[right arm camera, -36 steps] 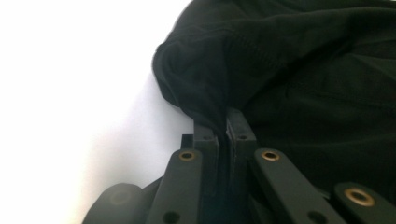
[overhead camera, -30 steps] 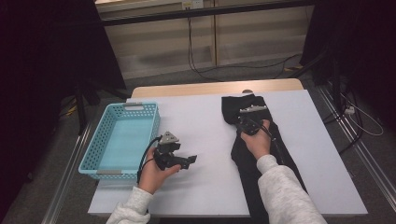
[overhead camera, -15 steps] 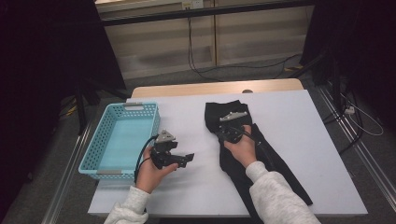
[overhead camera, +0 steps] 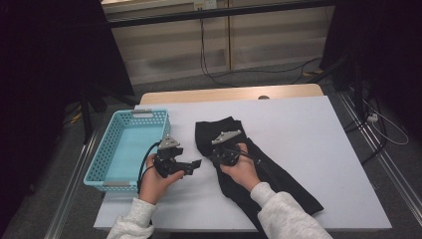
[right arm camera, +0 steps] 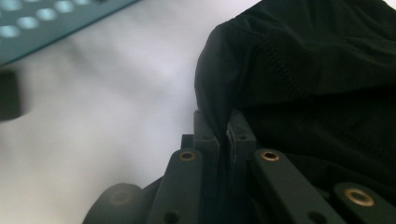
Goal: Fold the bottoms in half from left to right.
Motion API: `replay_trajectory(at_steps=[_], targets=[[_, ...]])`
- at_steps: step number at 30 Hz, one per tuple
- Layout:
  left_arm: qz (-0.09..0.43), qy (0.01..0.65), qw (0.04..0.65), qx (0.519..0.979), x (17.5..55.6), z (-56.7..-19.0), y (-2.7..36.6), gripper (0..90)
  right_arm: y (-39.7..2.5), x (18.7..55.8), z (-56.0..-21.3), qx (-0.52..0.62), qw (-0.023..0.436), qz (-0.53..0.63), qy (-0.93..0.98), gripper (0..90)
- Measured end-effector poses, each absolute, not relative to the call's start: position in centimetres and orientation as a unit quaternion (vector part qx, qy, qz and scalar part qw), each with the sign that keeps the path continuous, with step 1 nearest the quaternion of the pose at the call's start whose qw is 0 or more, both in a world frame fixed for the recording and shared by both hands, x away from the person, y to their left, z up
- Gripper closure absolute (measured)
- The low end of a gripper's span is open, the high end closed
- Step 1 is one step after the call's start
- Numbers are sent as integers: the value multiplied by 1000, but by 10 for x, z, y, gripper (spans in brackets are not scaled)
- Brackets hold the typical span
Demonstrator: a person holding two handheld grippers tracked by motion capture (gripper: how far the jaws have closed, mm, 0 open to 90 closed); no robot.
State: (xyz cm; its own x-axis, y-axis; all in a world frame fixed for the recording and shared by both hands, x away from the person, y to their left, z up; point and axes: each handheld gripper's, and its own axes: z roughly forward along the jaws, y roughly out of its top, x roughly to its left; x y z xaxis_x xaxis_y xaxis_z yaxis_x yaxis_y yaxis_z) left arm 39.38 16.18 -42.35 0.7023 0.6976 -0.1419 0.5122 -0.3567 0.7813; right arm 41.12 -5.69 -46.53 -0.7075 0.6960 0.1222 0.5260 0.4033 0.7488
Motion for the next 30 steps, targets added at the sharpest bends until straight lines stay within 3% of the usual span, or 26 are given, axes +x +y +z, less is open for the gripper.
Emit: replay_trajectory(at_steps=[5, 8, 16, 23, 30], targets=[[109, 372, 426, 817, 394, -422, 163, 120, -41, 402, -466, 341, 77, 414, 841, 825], [112, 371, 425, 818, 393, -423, 163, 119, -39, 403, -464, 340, 83, 404, 845, 588], [112, 367, 421, 822, 392, -424, 159, 116, -69, 399, -442, 360, 87, 414, 832, 362], [113, 368, 420, 822, 392, -425, 157, 116, -120, 384, -425, 384, 102, 427, 812, 299], [108, 363, 413, 828, 394, -430, 151, 116, -171, 359, -428, 414, 135, 416, 798, 299]])
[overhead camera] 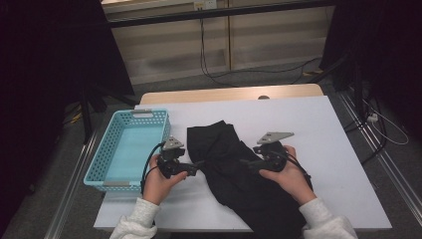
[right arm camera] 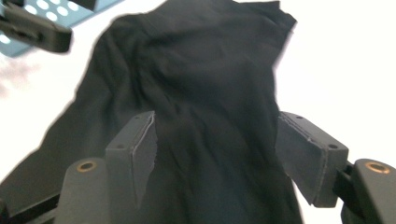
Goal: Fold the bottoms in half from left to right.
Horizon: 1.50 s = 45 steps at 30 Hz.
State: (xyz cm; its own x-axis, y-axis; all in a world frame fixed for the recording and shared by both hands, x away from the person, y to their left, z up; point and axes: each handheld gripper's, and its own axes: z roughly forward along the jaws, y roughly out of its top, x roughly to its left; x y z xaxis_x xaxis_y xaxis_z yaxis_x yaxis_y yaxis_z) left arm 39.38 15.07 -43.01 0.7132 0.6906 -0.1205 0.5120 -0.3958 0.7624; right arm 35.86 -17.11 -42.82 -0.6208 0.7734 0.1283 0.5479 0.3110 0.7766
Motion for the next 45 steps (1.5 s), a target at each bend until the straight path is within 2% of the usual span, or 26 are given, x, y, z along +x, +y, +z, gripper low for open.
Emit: replay_trajectory(at_steps=[10, 18, 24, 28, 30, 41, 45], targets=[[103, 359, 414, 830, 398, -430, 143, 115, -225, 327, -444, 467, 148, 406, 772, 320], [104, 350, 419, 831, 399, -427, 138, 117, -247, 305, -454, 489, 148, 386, 769, 410], [105, 346, 425, 830, 401, -424, 135, 117, -249, 289, -461, 491, 133, 375, 775, 549], [102, 343, 426, 831, 400, -424, 131, 117, -249, 283, -461, 489, 120, 374, 779, 800], [103, 338, 425, 833, 400, -423, 129, 117, -252, 284, -462, 490, 107, 382, 777, 872], [100, 334, 423, 836, 399, -425, 124, 117, -292, 315, -456, 519, 135, 389, 749, 883], [94, 335, 419, 839, 398, -429, 121, 117, -304, 330, -461, 529, 163, 367, 747, 883]])
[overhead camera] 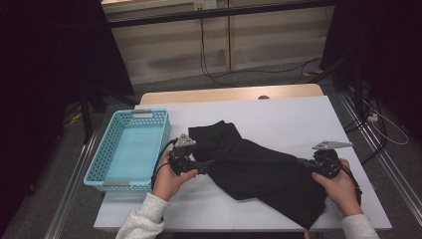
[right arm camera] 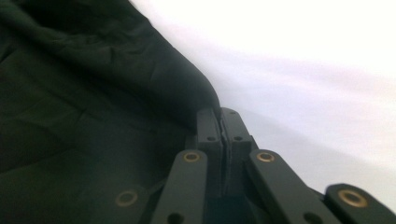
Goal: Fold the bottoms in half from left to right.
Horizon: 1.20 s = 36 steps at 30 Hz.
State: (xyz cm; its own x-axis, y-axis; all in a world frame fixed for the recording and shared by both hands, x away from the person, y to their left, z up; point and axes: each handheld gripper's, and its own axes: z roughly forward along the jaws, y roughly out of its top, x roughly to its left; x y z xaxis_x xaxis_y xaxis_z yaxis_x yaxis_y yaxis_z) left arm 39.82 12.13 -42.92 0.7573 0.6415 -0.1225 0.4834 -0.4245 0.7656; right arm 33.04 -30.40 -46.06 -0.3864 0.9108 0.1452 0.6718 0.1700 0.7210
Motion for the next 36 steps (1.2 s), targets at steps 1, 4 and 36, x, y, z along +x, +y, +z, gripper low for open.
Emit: replay_trajectory(at_steps=[1, 4, 36], targets=[[95, 335, 418, 839, 398, -430, 121, 117, -308, 334, -462, 532, 169, 363, 746, 880], [94, 335, 414, 842, 399, -432, 121, 117, -313, 335, -463, 533, 174, 367, 742, 770], [69, 327, 429, 839, 400, -433, 113, 119, -298, 276, -459, 521, 208, 341, 755, 603]])
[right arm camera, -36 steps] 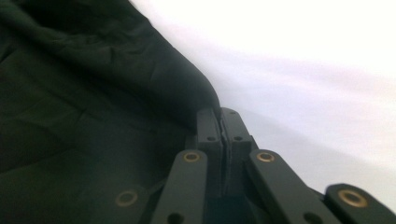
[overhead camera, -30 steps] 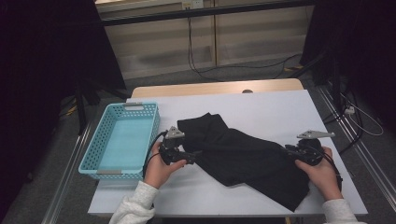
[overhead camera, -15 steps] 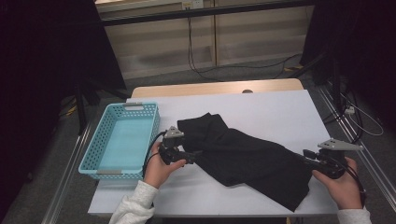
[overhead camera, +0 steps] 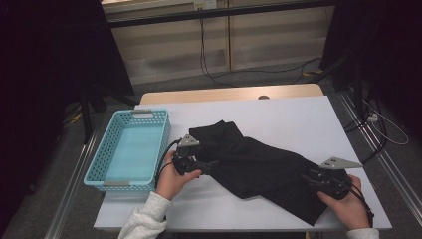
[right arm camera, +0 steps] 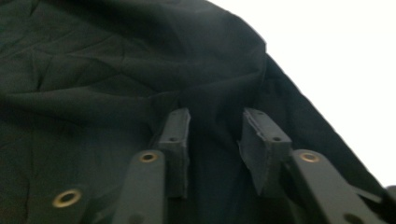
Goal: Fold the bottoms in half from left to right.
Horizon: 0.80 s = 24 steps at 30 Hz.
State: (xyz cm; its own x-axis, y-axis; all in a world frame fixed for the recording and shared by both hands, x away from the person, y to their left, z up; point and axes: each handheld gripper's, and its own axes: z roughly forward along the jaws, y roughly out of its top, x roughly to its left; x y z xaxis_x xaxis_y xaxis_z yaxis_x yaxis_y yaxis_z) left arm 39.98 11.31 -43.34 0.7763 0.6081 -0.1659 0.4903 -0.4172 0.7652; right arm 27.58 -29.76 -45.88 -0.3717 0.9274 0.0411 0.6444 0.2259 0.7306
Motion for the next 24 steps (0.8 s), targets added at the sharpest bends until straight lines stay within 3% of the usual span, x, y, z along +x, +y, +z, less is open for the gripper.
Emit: replay_trajectory(at_steps=[7, 15, 20, 24], targets=[[70, 327, 423, 842, 399, -436, 118, 119, -301, 278, -455, 532, 216, 353, 739, 504], [74, 326, 430, 838, 398, -431, 115, 120, -309, 273, -460, 548, 203, 345, 735, 516], [73, 314, 429, 844, 395, -432, 108, 121, -303, 263, -461, 542, 203, 347, 738, 582], [75, 312, 427, 846, 394, -431, 107, 121, -300, 264, -459, 538, 197, 353, 740, 842]])
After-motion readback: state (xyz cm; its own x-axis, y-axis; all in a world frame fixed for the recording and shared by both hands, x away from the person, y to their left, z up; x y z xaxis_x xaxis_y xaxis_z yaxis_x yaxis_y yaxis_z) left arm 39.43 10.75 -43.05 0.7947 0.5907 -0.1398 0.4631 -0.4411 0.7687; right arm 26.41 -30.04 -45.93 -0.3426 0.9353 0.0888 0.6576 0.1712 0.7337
